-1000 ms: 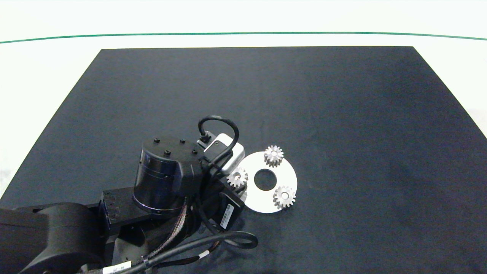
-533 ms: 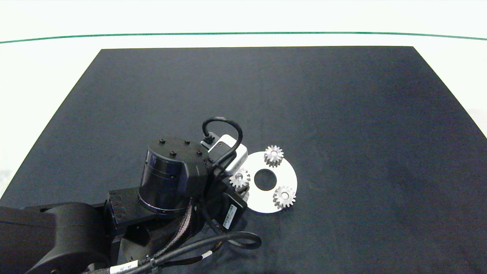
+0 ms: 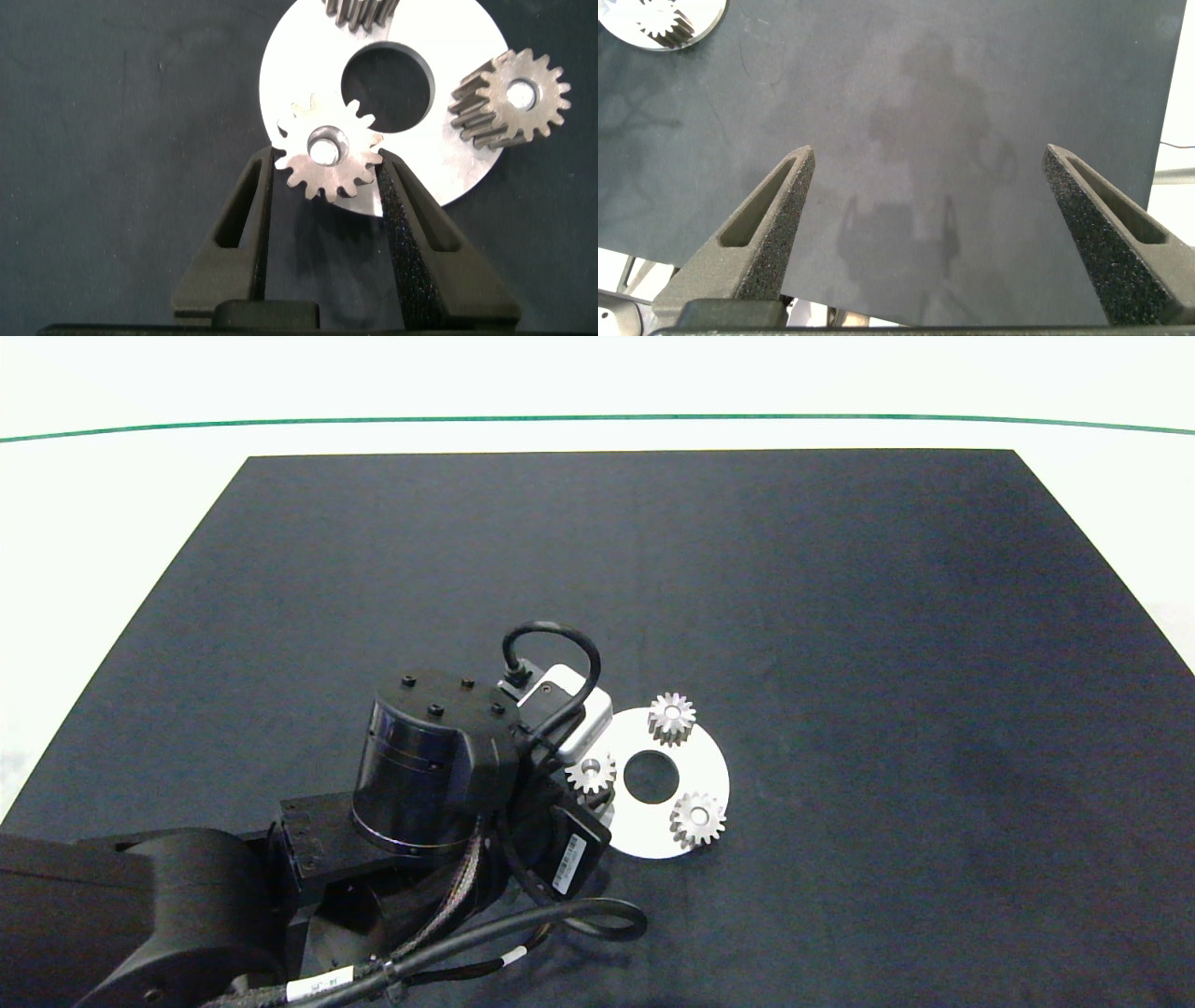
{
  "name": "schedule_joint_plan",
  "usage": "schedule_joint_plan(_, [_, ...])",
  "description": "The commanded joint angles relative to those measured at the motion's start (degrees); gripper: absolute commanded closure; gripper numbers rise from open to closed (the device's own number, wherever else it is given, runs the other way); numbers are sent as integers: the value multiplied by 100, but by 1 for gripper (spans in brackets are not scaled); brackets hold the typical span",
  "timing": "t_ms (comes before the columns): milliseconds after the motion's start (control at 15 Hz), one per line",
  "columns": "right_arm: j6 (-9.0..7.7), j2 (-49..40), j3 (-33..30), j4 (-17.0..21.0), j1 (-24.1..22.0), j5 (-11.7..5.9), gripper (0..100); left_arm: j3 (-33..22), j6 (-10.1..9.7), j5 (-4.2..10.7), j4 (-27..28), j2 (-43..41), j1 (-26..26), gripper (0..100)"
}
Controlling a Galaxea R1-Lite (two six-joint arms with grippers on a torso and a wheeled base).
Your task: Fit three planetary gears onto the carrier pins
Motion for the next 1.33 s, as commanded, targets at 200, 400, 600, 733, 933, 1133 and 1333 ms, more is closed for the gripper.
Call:
schedule_joint_plan(200, [-3,-14,-4,19,7,-13,0,18,2,11,-9,-11,1,0])
schedule_joint_plan(400, [-3,-6,-12,19,-2,-13,0,27,2,11,-9,-37,1,0])
schedule_joint_plan(600, [-3,3,-21,19,-2,-13,0,18,2,11,-9,-46,1,0])
schedule_joint_plan(733, [-12,-14,-12,19,-2,-13,0,89,-7,11,0,-90,10,0])
schedule_joint_plan(933, [-3,47,-39,2,7,-13,0,185,-103,2,87,-609,80,0])
schedule_joint_plan(1133, [-3,126,-223,28,7,-13,0,317,-112,2,395,-1470,238,0])
schedule_joint_plan(1333, [-3,170,-258,28,-2,-13,0,414,-130,2,1397,-2639,564,0])
